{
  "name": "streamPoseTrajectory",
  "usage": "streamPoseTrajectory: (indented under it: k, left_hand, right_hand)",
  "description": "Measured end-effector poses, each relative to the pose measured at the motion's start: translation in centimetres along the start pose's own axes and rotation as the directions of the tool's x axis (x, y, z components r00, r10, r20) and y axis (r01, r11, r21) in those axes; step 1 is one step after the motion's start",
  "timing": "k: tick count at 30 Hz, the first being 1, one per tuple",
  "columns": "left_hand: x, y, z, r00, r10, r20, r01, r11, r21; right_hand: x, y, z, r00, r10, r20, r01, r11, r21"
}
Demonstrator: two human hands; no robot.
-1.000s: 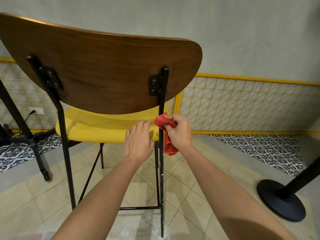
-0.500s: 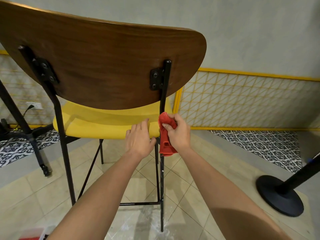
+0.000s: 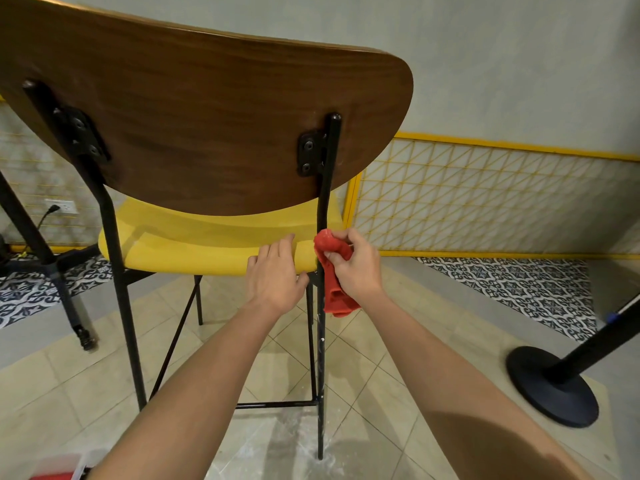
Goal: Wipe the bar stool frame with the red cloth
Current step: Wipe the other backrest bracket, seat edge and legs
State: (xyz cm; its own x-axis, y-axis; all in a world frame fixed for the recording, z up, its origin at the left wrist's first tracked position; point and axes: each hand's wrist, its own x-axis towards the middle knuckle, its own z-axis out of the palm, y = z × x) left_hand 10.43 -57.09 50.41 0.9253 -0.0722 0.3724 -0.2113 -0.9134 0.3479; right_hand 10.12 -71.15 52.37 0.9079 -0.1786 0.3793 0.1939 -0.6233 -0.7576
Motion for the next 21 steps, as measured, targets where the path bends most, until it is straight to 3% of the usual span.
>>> streamPoseTrajectory:
  k: [3, 9, 12, 16, 18, 21]
  left_hand:
    - [-0.2, 0.0, 0.1, 1.0, 0.017, 0.0, -0.017, 1.0, 0.011]
    - [-0.3, -0.1, -0.1, 1.0, 0.023, -0.001, -0.023, 1.0, 0.006]
    - [-0.3, 0.0, -0.3, 0.999, 0.03, 0.016, -0.03, 0.999, 0.012]
    - [-0.4, -0.2, -0.3, 0.999, 0.037, 0.027, -0.037, 0.999, 0.015]
    - [-0.5, -0.2, -0.3, 0.999, 0.038, 0.027, -0.038, 0.999, 0.011]
    - [-0.4, -0.2, -0.3, 0.999, 0.041, 0.027, -0.042, 0.999, 0.009]
  right_hand:
    - [0.1, 0.6, -0.8, 0.997, -0.004, 0.076, 0.011, 0.996, -0.085]
    - [1.1, -1.0, -1.3, 0.996, -0.089, -0.027, 0.088, 0.995, -0.043]
    - [0.9, -1.3, -0.6, 0.984, -0.177, -0.029, 0.172, 0.978, -0.114]
    - [-0.1, -0.1, -0.4, 0.982, -0.184, 0.038, 0.188, 0.961, -0.204]
    - [-0.5, 0.6, -0.8, 0.964, -0.253, 0.08, 0.266, 0.92, -0.288]
    - [-0.6, 0.4, -1.7, 0.873, -0.488, 0.0, 0.454, 0.814, -0.363]
